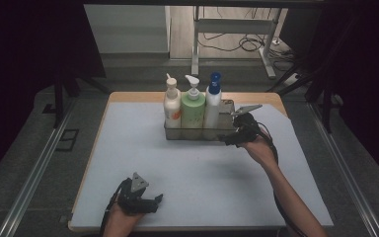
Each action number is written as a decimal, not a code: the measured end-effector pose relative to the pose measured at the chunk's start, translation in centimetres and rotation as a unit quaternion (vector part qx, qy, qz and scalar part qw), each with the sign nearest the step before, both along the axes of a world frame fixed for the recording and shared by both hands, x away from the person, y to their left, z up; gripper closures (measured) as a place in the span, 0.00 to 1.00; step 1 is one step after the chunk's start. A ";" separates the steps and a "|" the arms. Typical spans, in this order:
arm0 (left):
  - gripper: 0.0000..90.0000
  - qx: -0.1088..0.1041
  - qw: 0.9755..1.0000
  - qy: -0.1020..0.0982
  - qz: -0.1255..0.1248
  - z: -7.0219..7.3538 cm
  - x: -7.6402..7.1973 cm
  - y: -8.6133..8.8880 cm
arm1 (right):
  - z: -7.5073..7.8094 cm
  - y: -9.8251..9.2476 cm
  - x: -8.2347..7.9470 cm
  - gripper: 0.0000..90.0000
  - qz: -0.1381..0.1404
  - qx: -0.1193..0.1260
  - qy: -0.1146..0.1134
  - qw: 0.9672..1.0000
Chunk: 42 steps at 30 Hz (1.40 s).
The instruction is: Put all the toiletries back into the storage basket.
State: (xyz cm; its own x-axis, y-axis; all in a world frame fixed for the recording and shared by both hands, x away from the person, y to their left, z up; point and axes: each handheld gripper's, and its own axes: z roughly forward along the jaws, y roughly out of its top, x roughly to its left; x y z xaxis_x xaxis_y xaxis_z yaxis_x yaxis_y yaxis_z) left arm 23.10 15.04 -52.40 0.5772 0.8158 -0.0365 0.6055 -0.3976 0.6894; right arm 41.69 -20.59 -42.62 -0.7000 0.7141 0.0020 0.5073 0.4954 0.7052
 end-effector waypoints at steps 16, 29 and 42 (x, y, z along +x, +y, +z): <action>0.13 0.000 1.000 0.000 0.000 0.0 0.0 0.0 | 0.2 -1.0 -2.4 0.00 0.016 -0.011 0.001 1.000; 0.13 0.000 1.000 0.000 0.000 0.0 0.0 0.0 | 0.3 -2.2 -4.5 0.00 0.029 -0.013 -0.004 0.999; 0.13 0.000 1.000 0.000 0.000 0.0 0.0 0.0 | -0.2 -3.8 -6.8 0.00 0.030 -0.017 -0.002 0.999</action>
State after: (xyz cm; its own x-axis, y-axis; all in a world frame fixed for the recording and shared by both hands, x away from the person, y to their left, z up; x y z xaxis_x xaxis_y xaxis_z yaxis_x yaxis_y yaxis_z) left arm 23.08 15.04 -52.40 0.5766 0.8162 -0.0364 0.6058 -0.3972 0.6894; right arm 34.87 -24.37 -42.81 -0.7419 0.6700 -0.0256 0.4723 0.5493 0.6893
